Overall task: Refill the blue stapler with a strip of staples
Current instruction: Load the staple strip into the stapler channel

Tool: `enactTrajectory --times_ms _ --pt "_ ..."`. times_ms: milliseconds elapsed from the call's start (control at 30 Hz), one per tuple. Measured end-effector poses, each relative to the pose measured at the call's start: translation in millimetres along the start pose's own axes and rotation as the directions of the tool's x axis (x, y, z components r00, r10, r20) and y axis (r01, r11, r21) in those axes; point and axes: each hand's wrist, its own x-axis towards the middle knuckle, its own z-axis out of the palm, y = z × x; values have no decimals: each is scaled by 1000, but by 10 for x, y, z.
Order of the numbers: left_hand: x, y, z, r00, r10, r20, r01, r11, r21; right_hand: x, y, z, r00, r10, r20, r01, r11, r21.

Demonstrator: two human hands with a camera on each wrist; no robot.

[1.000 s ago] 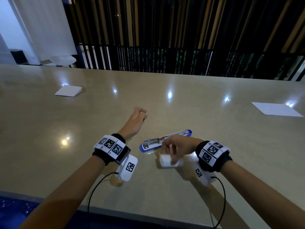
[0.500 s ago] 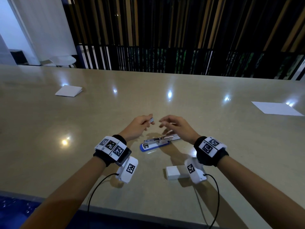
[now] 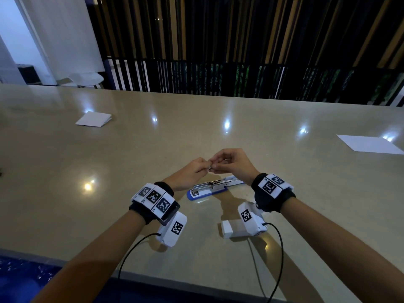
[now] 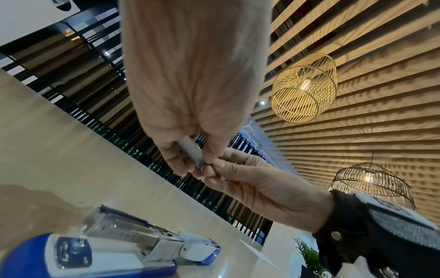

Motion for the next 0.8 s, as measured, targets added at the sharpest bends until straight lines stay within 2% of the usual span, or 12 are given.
enactTrajectory --times_ms 167,333,433,500,600,800 --pt "33 -20 48 999 -18 -51 17 1000 -13 0 22 -4 999 -28 -39 27 999 -38" --pt "67 -46 82 990 -4 -144 16 996 82 -3 108 -39 997 -46 -54 38 989 -146" --pt "92 -51 170 982 -37 -186 62 989 131 1 191 -98 999 -34 -33 24 966 -256" --pt "107 -88 259 972 -93 -215 132 976 175 1 245 -146 1000 -19 -11 13 906 -424" --pt "117 -133 363 955 -147 -260 201 960 196 -20 322 -194 999 35 1 -25 741 -671" --pt "141 -151 341 956 -166 -243 205 968 146 -52 448 -236 991 130 41 -49 620 -783"
